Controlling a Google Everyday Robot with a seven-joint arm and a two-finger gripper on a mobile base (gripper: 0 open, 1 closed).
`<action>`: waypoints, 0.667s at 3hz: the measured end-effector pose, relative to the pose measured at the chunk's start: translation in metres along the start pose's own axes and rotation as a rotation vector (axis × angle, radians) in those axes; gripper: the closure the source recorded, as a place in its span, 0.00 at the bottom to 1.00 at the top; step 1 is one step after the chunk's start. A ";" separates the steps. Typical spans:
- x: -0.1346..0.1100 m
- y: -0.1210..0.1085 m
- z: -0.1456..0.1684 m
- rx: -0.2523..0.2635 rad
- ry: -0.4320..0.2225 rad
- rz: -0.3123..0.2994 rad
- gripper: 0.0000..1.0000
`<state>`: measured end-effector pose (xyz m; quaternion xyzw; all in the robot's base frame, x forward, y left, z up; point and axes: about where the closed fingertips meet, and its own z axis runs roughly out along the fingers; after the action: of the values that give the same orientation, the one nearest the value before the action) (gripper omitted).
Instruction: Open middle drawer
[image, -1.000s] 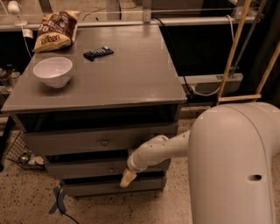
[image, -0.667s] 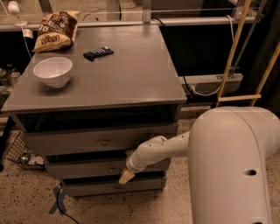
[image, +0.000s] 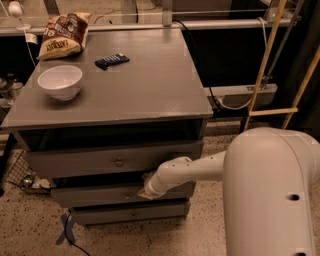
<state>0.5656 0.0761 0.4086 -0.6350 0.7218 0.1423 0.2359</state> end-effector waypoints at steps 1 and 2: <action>-0.001 0.000 -0.002 -0.001 0.000 0.000 0.91; -0.002 0.000 -0.004 -0.001 0.000 0.000 1.00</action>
Offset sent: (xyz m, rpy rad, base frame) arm -0.0551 -0.0309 0.0076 -0.0229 0.0743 0.0296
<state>0.5650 0.0760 0.4128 -0.6351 0.7216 0.1427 0.2356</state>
